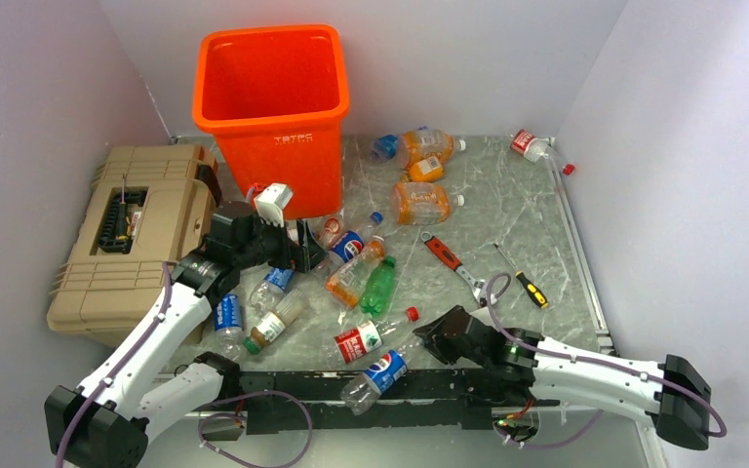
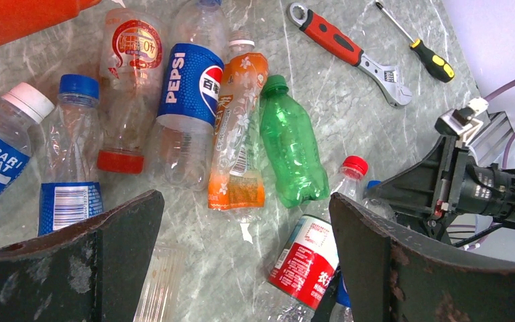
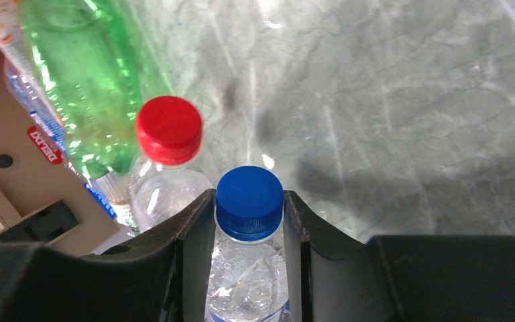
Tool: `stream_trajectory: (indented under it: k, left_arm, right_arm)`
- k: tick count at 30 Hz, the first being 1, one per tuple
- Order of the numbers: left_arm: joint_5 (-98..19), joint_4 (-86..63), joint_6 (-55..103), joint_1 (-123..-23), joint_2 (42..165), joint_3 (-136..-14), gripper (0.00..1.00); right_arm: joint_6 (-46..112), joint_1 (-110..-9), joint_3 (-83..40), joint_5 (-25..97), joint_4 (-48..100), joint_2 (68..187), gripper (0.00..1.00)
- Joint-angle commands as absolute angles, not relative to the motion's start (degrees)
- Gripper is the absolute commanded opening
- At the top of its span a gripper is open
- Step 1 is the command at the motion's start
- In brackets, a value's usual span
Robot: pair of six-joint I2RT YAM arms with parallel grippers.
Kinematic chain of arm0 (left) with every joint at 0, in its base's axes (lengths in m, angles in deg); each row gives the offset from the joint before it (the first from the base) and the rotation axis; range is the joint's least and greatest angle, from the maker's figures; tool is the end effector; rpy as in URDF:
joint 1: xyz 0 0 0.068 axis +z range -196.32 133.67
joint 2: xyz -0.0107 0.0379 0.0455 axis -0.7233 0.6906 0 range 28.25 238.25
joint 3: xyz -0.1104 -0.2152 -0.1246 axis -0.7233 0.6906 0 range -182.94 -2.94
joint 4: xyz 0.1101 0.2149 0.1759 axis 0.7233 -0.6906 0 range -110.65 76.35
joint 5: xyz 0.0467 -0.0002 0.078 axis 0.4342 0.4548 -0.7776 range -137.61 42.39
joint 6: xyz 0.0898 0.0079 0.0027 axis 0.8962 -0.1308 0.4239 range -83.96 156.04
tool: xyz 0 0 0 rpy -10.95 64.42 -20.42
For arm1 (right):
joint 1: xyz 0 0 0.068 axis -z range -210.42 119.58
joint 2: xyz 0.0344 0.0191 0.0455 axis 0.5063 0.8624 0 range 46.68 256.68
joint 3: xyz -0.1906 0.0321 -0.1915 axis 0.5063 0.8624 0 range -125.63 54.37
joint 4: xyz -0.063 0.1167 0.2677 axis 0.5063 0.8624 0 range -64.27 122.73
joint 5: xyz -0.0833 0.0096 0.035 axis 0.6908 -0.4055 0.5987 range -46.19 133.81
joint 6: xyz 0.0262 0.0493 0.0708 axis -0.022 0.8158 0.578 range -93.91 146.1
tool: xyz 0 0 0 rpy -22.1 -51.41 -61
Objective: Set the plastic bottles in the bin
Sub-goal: Pick up the plastic bottle from the corner of the board.
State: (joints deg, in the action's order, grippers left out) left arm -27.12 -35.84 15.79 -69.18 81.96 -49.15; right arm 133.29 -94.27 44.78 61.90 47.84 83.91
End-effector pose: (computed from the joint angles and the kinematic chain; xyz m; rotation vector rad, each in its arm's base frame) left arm 0.2507 -0.1362 0.2740 0.2745 2.1436 -0.8201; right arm 0.1051 0.1573 0.0791 1.1135 2.3870 0.9277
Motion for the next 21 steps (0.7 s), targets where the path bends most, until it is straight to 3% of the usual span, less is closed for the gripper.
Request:
stream_trajectory:
  k: [1,5,9,15,21]
  left_arm:
    - [-27.0,-35.7,16.0,-69.4,81.1,-51.5,1.00]
    - [-27.0,-35.6,16.0,-69.4,80.5,-51.3,0.99]
    - [-26.7,-34.8,15.9,-69.4,79.7,-51.1,0.99]
    - [-25.2,-28.4,13.3,-69.4,77.1,-49.6,0.99]
    - [-16.5,-0.6,5.9,-69.4,71.4,-41.9,1.00]
  right_arm:
    - [127.9,-94.6,39.1,66.4,55.2,81.0,0.32]
    - [123.3,-94.5,34.8,68.4,60.4,78.8,0.21]
    - [113.7,-94.6,26.8,73.3,65.5,77.3,0.00]
    - [86.7,-94.5,13.8,76.1,60.4,80.8,0.00]
    - [61.8,-94.4,-0.8,72.5,53.6,92.3,0.00]
